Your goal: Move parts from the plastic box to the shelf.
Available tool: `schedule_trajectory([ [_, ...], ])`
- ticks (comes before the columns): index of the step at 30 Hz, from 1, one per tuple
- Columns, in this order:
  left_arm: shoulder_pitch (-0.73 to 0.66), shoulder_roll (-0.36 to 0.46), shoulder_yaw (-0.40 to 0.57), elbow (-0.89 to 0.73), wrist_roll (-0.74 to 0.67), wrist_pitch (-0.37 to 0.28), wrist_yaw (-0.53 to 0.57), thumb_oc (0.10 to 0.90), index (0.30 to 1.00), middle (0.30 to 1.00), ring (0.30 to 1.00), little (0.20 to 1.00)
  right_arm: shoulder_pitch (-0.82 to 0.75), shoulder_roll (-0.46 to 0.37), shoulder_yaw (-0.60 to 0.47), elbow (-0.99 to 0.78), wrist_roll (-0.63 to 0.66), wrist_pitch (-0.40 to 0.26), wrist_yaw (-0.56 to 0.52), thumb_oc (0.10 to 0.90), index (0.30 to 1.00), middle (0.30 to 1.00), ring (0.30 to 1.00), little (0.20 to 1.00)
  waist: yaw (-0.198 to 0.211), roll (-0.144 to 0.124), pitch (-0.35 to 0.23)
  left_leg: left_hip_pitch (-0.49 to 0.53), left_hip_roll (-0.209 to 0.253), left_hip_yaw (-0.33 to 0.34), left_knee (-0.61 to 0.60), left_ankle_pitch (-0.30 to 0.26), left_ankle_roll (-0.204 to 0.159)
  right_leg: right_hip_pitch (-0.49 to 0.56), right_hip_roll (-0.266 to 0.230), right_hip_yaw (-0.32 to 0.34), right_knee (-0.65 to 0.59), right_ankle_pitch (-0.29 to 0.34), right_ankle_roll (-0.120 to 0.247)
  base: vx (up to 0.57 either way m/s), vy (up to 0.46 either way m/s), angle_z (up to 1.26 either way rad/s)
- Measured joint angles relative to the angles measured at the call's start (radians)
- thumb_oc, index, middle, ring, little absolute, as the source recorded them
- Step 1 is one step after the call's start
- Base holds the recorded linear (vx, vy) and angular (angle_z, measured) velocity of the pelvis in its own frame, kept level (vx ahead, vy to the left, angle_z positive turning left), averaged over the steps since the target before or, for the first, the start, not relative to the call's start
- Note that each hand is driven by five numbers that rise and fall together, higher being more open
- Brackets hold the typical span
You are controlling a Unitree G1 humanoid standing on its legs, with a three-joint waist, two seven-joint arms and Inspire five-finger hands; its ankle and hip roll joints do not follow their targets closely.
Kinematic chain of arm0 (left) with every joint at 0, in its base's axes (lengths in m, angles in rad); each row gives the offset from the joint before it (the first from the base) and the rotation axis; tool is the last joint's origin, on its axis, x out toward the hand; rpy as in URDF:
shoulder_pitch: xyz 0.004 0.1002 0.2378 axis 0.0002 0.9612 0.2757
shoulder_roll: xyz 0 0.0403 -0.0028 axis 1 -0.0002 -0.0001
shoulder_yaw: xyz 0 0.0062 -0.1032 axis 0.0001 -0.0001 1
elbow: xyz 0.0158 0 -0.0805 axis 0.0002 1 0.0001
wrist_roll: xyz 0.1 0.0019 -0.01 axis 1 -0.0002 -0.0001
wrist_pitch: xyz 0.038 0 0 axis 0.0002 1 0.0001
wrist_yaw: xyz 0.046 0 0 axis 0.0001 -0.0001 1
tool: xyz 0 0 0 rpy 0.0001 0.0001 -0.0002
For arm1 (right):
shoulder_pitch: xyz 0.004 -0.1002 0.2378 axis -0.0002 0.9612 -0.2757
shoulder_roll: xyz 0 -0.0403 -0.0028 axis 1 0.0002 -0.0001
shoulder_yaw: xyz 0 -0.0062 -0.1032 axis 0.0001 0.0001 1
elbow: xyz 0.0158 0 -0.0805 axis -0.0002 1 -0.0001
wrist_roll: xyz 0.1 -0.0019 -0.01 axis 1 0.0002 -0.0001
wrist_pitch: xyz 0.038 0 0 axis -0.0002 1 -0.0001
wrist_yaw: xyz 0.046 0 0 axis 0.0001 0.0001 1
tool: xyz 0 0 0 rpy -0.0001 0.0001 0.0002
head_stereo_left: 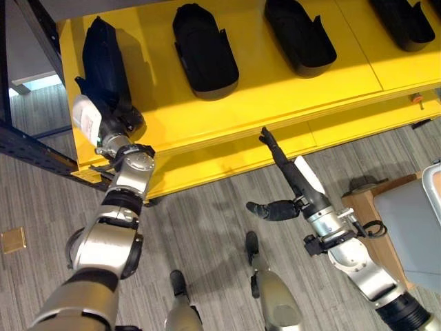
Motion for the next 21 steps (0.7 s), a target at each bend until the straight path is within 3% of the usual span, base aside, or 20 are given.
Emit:
schedule_trajectory([
  [14,0.029,0.082,-0.041,0.072,0.125,0.037,-0.083,0.400,0.300,0.300,0.300,0.300,0.005,-0.006,0.000,-0.001,0.017,0.000,0.011,0.900,1.000,1.000,1.000,1.000,-0.001,0.004,-0.003,0.015,0.000,0.002,0.001,0.004,-0.001,0.010,0.001,0.003,0.002,0.002,-0.004,0.00,0.000,0.00],
  [21,0.028,0.092,0.001,0.110,0.114,0.041,-0.154,0.400,0.300,0.300,0.300,0.300,0.016,-0.027,-0.001,-0.001,0.036,0.000,0.040,0.900,1.000,1.000,1.000,1.000,0.000,0.028,-0.020,0.015,0.000,0.002,0.001,0.007,-0.001,0.010,0.001,0.003,0.002,0.004,-0.005,0.00,0.000,0.00],
])
